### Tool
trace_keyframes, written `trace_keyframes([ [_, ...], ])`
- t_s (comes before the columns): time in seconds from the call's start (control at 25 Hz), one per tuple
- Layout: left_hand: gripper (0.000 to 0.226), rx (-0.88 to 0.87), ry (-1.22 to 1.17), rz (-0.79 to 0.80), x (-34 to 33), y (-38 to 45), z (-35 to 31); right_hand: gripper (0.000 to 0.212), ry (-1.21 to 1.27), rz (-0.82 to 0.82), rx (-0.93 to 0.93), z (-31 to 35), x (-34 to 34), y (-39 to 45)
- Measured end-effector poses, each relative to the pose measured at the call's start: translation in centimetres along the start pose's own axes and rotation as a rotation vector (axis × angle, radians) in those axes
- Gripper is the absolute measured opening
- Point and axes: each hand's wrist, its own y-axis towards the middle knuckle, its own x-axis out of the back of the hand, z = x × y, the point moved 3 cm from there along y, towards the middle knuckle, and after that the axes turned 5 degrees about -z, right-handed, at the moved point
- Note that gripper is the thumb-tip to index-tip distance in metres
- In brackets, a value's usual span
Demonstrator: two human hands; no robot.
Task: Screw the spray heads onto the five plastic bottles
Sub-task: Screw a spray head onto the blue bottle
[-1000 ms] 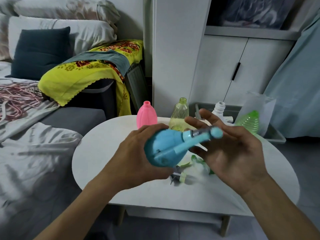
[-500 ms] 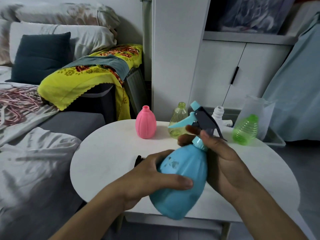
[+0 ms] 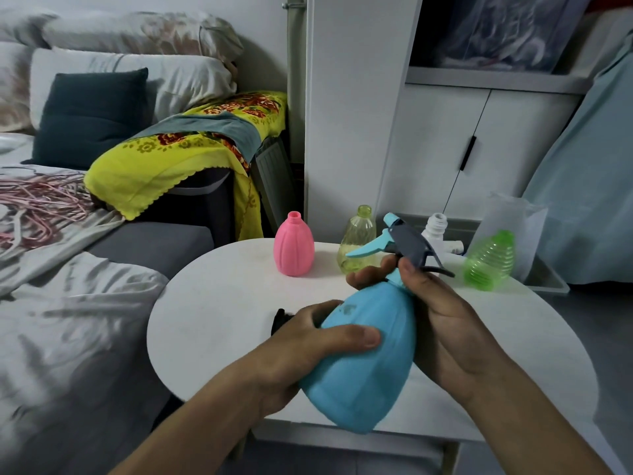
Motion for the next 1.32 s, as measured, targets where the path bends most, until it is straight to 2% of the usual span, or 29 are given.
trace_keyframes([
  [0.08,0.056,-0.116,0.054,-0.103,0.4,0.2,-0.4,0.021,-0.004,-0.076,0.094,0.4,0.1,0.3],
  [0.16,0.068,-0.205,0.191,-0.088,0.4,0.0,-0.9,0.019,0.066,-0.142,0.17,1.2,0.6,0.3],
  [0.24,0.079,-0.266,0.35,-0.112,0.1,-0.1,-0.8,0.014,0.102,-0.121,0.171,2.0,1.0,0.4],
  [0.32,0.079,-0.244,0.399,-0.022,-0.8,-0.1,-0.2,0.027,0.085,-0.043,0.082,2.3,1.2,0.2],
  [0.4,0.076,-0.169,0.378,0.124,-1.3,0.0,0.6,0.04,0.015,0.015,0.008,2.1,1.5,-0.2],
  [0.52,0.068,-0.06,0.193,0.261,-1.3,-0.2,0.7,0.044,-0.081,0.074,0.026,1.9,1.6,-0.8],
  [0.6,0.065,-0.114,0.197,0.228,-1.6,-0.2,0.7,0.044,-0.092,0.046,0.045,1.9,1.5,-1.0],
  [0.76,0.067,-0.27,0.348,0.038,-1.7,0.2,0.5,0.039,-0.143,-0.16,0.045,1.8,1.9,-0.5],
  [0.96,0.075,-0.347,0.428,-0.061,-2.1,0.3,0.6,0.039,-0.167,-0.217,0.041,1.8,2.2,-0.4],
  [1.0,0.075,-0.306,0.405,-0.036,-1.8,0.3,0.8,0.039,-0.155,-0.191,0.046,1.8,2.1,-0.4],
  [1.12,0.068,-0.088,0.209,0.219,-1.2,0.3,0.9,0.037,-0.107,-0.036,0.071,1.6,1.5,-0.9],
  [1.16,0.063,-0.072,0.183,0.259,-1.2,0.2,0.9,0.038,-0.129,-0.019,0.08,1.6,1.2,-0.9],
  [1.32,0.056,-0.153,0.165,0.194,-1.8,0.5,0.9,0.04,-0.171,-0.171,0.078,1.8,1.2,-0.4],
])
